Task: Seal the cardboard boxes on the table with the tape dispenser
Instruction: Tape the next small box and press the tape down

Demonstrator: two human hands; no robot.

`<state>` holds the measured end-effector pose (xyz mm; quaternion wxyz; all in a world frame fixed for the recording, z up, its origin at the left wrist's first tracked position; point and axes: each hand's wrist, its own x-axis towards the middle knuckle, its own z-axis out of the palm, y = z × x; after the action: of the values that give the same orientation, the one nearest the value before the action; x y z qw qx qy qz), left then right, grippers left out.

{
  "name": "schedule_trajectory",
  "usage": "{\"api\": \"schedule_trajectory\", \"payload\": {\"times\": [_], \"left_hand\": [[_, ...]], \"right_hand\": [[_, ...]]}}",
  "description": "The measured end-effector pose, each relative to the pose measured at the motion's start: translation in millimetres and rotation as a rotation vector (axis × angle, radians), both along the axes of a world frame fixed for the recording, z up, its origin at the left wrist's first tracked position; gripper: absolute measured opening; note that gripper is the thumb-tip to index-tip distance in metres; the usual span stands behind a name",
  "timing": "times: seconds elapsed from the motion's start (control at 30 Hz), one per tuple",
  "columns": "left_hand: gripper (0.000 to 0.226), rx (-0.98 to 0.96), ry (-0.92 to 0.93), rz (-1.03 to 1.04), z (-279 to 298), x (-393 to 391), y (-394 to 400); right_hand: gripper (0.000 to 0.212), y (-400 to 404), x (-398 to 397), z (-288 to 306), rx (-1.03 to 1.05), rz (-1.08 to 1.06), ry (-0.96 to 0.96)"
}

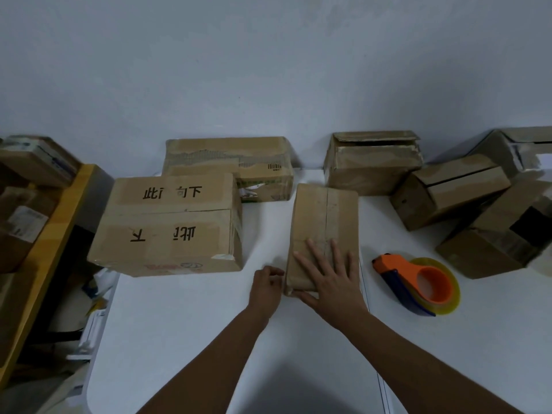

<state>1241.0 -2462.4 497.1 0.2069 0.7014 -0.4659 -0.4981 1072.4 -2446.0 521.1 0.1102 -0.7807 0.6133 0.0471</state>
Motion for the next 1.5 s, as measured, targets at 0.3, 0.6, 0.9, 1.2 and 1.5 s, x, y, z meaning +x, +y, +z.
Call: {"api": "schedule_trajectory", "payload": {"times": [0.3,0.6,0.9,1.2,1.5], "left_hand": [[0.012,-0.295,-0.024,-0.465,27.9,34.9,9.7],[0.037,-0.516,-0.609,-1.008,32.4,26.4,-30.6],[0.069,-0.429,-0.573,-0.796,53.6,35.0,-23.7],[0.073,-0.389,-0.678,-0.782,58.2,-38.8,-21.6],[0.093,-0.247,-0.715,-1.037,64.8,-28.3,3.1]], "right_hand": [[0.104,-2.8,-4.2,0.4,0.076,0.055,0.025],[0.107,-4.7,-4.0,6.8,0.115,0.065,0.051],[0.057,-0.4,-23.5,29.4,0.159,-0.204,-0.499],[0.028,55.8,-41.1,59.3,0.353,-0.510,-1.075],[0.047,51.1,-89.1,58.3,0.170,-0.608,-0.876]]}}
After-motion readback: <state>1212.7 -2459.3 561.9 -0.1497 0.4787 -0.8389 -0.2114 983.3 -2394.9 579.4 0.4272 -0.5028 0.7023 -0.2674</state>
